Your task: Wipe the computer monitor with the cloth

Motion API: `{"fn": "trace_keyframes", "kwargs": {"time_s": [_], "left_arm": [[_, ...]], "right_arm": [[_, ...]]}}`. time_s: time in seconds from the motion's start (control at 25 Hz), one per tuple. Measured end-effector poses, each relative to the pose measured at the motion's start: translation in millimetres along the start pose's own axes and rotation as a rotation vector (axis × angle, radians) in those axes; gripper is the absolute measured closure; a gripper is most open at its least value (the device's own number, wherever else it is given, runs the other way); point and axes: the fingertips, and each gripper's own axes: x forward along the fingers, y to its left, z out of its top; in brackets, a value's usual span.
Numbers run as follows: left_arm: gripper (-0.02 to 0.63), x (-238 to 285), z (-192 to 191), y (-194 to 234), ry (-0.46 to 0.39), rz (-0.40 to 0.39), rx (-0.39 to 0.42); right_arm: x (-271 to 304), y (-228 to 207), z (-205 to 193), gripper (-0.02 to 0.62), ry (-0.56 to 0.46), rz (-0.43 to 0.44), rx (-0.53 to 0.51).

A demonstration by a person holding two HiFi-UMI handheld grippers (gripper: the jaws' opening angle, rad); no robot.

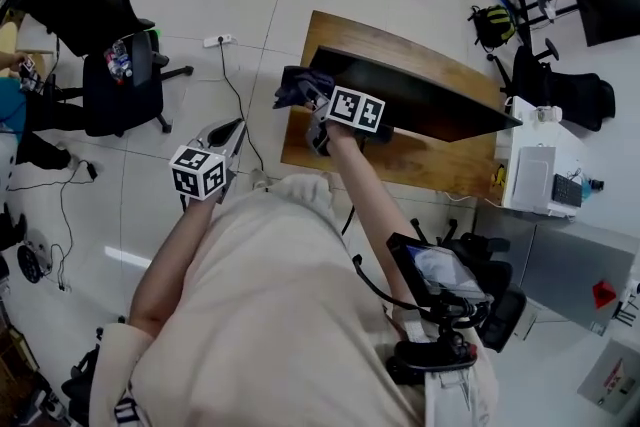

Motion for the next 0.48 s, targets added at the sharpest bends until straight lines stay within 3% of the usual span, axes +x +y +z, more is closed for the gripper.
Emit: {"fn": "trace_keyframes", "kwargs": {"time_s": [0.48], "left_arm": [[0.626, 31.5, 22.5, -31.7, -0.027, 0.011, 0.035]], "right_arm": [[-43.1, 51.6, 56.1, 0.489, -0.064, 0.139, 0.030]]}}
